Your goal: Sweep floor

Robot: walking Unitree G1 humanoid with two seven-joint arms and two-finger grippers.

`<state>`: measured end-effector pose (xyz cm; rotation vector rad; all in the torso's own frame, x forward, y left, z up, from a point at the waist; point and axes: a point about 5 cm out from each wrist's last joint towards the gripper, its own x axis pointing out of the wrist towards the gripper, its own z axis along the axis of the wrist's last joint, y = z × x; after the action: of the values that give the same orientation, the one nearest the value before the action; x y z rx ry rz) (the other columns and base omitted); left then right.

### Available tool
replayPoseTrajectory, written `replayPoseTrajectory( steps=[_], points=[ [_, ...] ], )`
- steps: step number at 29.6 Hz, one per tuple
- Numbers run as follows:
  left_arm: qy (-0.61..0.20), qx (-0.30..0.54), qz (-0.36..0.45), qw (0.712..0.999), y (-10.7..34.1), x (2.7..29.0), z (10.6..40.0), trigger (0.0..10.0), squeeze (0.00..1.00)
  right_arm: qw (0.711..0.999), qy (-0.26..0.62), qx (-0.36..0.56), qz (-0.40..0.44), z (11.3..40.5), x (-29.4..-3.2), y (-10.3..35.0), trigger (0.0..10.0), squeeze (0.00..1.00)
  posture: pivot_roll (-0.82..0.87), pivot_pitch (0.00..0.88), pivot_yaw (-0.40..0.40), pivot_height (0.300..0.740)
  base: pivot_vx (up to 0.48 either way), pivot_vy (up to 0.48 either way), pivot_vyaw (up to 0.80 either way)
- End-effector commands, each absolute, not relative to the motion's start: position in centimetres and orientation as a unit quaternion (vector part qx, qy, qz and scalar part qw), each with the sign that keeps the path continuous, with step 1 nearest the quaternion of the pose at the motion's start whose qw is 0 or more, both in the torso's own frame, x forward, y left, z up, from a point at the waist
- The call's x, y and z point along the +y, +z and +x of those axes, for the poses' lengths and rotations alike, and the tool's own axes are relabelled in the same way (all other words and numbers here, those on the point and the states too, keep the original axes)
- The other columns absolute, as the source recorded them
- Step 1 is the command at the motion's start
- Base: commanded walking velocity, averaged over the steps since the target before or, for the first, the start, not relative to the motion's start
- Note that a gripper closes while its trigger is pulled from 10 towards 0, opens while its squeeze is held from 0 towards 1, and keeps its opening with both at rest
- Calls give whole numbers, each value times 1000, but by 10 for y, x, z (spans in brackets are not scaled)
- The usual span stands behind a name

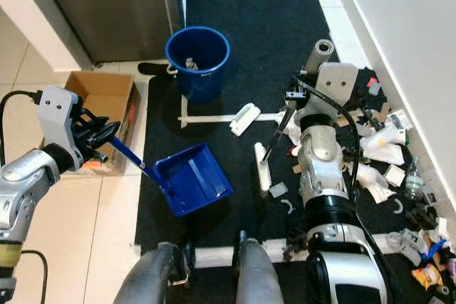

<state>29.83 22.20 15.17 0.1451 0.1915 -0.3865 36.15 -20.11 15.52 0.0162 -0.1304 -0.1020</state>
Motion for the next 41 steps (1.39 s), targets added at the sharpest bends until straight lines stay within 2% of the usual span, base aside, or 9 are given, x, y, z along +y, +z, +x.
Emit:
replayPoseTrajectory(
  steps=[1, 13, 41],
  points=[
    [-203, 85, 69, 973, 154, 216, 297, 10000, 0, 996, -54, -75, 10, 361, -203, 157, 10000, 0, -18, 177, -2, 740, -341, 0, 0],
    [-200, 87, 67, 974, 154, 217, 297, 10000, 0, 996, -54, -75, 9, 360, -203, 157, 10000, 0, -20, 181, -1, 740, -309, 0, 0],
    [-182, 79, 65, 978, 153, 224, 301, 10000, 0, 996, -53, -74, 10, 359, -202, 156, 10000, 0, -21, 189, -2, 740, 0, -11, 0]
  ],
)
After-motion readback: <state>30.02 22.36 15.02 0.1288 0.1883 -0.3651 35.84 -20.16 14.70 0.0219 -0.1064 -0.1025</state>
